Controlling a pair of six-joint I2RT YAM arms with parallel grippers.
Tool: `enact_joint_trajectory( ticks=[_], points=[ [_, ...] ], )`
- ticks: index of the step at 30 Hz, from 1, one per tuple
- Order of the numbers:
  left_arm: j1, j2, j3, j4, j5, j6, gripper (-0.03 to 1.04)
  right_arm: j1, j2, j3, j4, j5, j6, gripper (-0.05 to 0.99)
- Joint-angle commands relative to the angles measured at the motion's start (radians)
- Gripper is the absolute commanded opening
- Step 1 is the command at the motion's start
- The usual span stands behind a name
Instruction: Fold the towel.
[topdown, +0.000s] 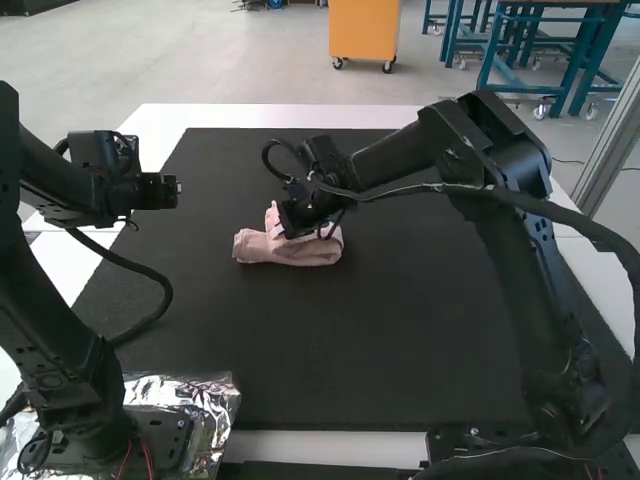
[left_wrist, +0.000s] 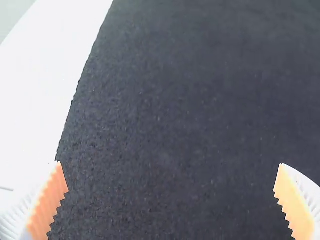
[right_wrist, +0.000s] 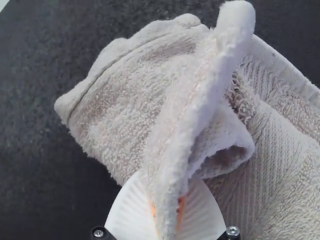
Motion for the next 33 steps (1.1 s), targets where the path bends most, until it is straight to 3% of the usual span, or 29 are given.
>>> enact_joint_trajectory(
  ticks=[1,3,4,7,10,11,13,16,18,20,33],
  points=[
    [0.008,0.007,-0.002,0.01,0.017,0.013,0.97,0.03,0.015,0.066,-0.004,-0.002,0.003,-0.02],
    [0.008,0.008,-0.002,0.01,0.017,0.013,0.97,0.039,0.027,0.091,-0.021,-0.008,0.002,-0.01],
    [0.007,0.01,-0.004,0.009,0.017,0.013,0.97,0.044,0.029,0.101,-0.032,-0.013,-0.006,0.08],
    [0.007,0.01,-0.012,0.012,0.016,0.013,0.97,0.058,0.024,0.124,-0.055,-0.035,-0.02,0.48],
    [0.005,0.01,-0.018,0.013,0.016,0.013,0.97,0.064,-0.016,0.149,-0.113,-0.082,-0.05,0.74],
    [0.004,0.01,-0.018,0.013,0.016,0.013,0.97,0.064,-0.031,0.149,-0.115,-0.082,-0.054,0.79],
    [0.002,0.01,-0.018,0.01,0.016,0.013,0.97,0.061,-0.068,0.144,-0.113,-0.081,-0.057,0.8],
    [0.002,0.01,-0.018,0.007,0.014,0.011,0.97,0.052,-0.112,0.115,-0.084,-0.062,-0.052,0.75],
    [0.002,0.01,-0.019,0.003,0.014,0.011,0.97,0.038,-0.137,0.077,-0.05,-0.079,-0.049,0.46],
    [0.002,0.01,-0.018,0.001,0.014,0.011,0.97,0.021,-0.166,0.015,0.023,-0.107,-0.044,0.0],
    [0.002,0.01,-0.013,0.009,0.007,0.011,0.97,-0.027,-0.157,-0.209,0.289,-0.15,0.029,-0.02]
  ],
)
